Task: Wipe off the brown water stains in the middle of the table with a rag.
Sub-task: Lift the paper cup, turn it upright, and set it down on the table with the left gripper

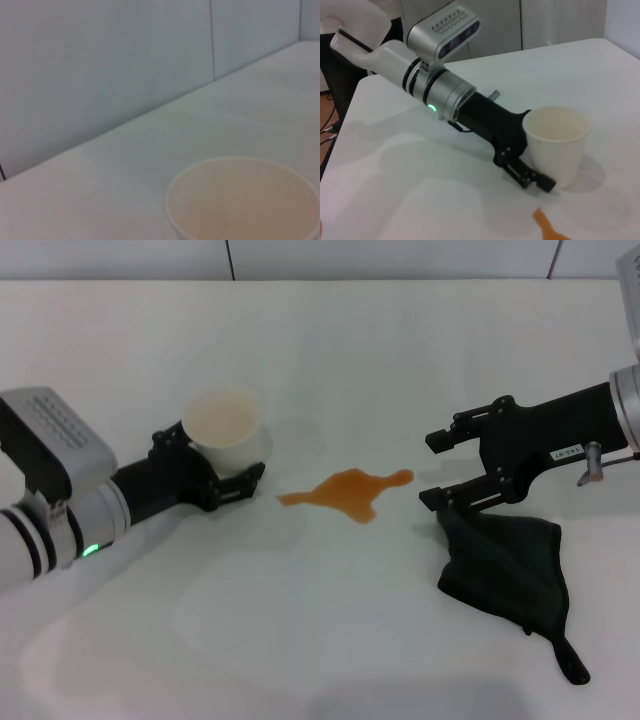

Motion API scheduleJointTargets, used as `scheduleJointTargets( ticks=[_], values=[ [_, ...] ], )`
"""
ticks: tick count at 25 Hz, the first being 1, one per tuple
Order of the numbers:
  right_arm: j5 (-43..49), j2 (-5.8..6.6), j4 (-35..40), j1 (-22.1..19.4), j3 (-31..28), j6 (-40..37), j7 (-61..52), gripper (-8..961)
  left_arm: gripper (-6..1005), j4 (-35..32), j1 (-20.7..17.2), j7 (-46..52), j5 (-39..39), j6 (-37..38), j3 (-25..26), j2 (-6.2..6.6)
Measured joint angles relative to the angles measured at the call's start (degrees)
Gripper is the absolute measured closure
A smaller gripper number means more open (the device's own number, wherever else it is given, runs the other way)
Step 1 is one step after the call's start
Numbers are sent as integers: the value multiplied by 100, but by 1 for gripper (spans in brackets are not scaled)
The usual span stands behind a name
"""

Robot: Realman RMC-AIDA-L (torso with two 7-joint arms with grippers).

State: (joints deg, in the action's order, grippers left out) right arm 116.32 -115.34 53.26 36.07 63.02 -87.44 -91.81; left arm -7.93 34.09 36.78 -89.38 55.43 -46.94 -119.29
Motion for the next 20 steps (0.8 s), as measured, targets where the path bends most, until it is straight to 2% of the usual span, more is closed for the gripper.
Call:
scheduleJointTargets(
  ticks=[6,12,20],
  values=[
    [-4,-7,0,-16,16,-1,9,211,116,-31,78,143,23,74,-17,9],
    [-4,0,34,-29,18,-1,-14,211,116,-62,-144,196,41,474,4,6],
    [-5,15,64,9,14,-8,-36,212,117,-225,-638,281,261,819,18,19]
  ],
)
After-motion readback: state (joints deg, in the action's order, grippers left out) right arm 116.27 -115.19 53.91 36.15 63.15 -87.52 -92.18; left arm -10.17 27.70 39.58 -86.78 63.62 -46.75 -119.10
